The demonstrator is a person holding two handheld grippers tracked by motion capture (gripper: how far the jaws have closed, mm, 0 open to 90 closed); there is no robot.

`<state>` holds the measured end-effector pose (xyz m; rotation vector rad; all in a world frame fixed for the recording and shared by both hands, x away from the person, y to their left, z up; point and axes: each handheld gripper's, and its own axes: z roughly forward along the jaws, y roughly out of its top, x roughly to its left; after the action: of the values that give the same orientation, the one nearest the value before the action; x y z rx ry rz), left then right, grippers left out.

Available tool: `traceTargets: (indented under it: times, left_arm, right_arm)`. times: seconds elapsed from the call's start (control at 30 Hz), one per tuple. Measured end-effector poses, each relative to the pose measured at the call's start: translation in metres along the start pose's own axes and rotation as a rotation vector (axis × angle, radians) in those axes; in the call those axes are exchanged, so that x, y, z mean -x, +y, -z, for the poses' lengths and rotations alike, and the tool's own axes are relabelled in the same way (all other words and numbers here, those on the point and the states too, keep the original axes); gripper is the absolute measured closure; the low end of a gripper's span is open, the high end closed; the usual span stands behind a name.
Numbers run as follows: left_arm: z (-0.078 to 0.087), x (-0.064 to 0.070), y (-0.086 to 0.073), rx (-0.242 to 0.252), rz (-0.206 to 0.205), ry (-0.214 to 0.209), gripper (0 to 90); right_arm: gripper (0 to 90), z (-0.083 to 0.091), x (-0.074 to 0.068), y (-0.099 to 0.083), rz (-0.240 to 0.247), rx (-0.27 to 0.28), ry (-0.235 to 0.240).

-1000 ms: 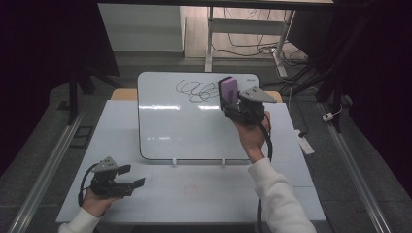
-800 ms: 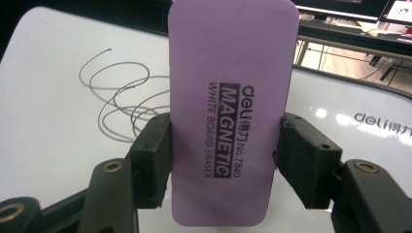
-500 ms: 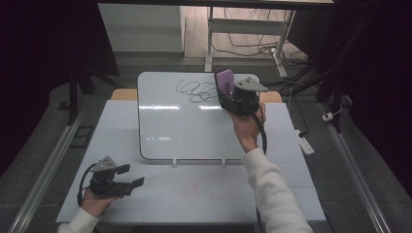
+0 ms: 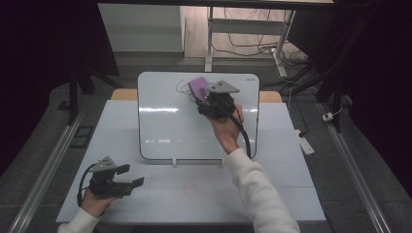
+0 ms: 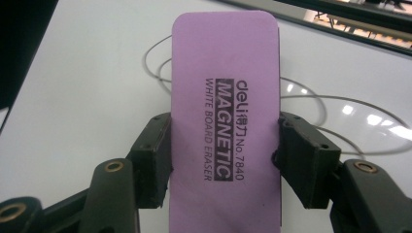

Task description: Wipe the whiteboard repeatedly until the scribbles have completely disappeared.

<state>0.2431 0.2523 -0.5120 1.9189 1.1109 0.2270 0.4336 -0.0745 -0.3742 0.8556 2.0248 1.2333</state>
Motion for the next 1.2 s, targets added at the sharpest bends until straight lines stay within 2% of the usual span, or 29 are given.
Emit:
traceTargets:
  times: [0.07, 0.1, 0.17, 0.3, 0.4, 0.47, 0.53, 0.63, 0.73, 0.8, 0.87, 0.9, 0.97, 1.07, 1.2]
  left_arm:
    - [0.000, 0.000, 0.000, 0.000, -0.001, -0.001, 17.3]
    - [0.000, 0.000, 0.000, 0.002, 0.002, -0.002, 17.3]
    - [0.000, -0.001, 0.000, 0.002, 0.003, -0.004, 17.3]
    - [0.000, 0.000, 0.000, 0.003, 0.004, -0.006, 17.3]
    - [0.000, 0.000, 0.000, 0.004, 0.005, -0.003, 17.3]
    - [0.000, 0.000, 0.000, 0.005, 0.005, -0.002, 17.3]
    - [0.000, 0.000, 0.001, 0.004, 0.005, -0.002, 17.3]
    - [0.000, 0.000, 0.001, 0.003, 0.006, -0.001, 17.3]
    - [0.000, 0.000, 0.000, 0.001, 0.002, -0.001, 17.3]
    - [0.000, 0.000, 0.000, 0.003, 0.003, -0.001, 17.3]
    - [0.001, 0.000, 0.000, 0.006, 0.005, -0.005, 17.3]
    - [0.001, -0.001, 0.000, 0.007, 0.007, -0.004, 17.3]
    - [0.001, -0.001, 0.000, 0.005, 0.007, -0.007, 17.4]
    - [0.001, -0.002, 0.000, 0.006, 0.007, -0.008, 17.4]
    - [0.001, -0.001, 0.000, 0.005, 0.005, -0.007, 17.4]
  right_arm:
    - [40.9, 0.000, -0.004, 0.001, 0.031, -0.009, -0.012]
    - [40.9, 0.001, -0.001, 0.001, 0.025, -0.009, -0.012]
    - [40.9, 0.007, 0.010, 0.002, 0.015, -0.003, -0.055]
    - [40.9, 0.023, 0.050, 0.002, -0.059, 0.025, -0.153]
    - [40.9, 0.029, 0.070, 0.003, -0.110, 0.036, -0.173]
    - [40.9, 0.028, 0.073, 0.004, -0.135, 0.034, -0.162]
    - [41.0, 0.024, 0.066, 0.007, -0.112, 0.030, -0.161]
    - [41.0, 0.013, 0.045, 0.011, -0.078, 0.022, -0.104]
    - [41.0, -0.002, 0.015, 0.013, -0.034, 0.004, -0.029]
    - [41.0, -0.010, -0.002, 0.014, -0.022, 0.001, 0.015]
    - [41.0, -0.014, -0.012, 0.014, 0.011, -0.003, 0.021]
    - [41.0, -0.014, -0.013, 0.014, 0.027, -0.005, 0.014]
    - [41.0, -0.012, -0.007, 0.014, 0.006, -0.005, 0.036]
    - [41.0, -0.001, 0.015, 0.015, 0.001, 0.009, -0.041]
    - [41.0, 0.018, 0.055, 0.011, -0.061, 0.028, -0.147]
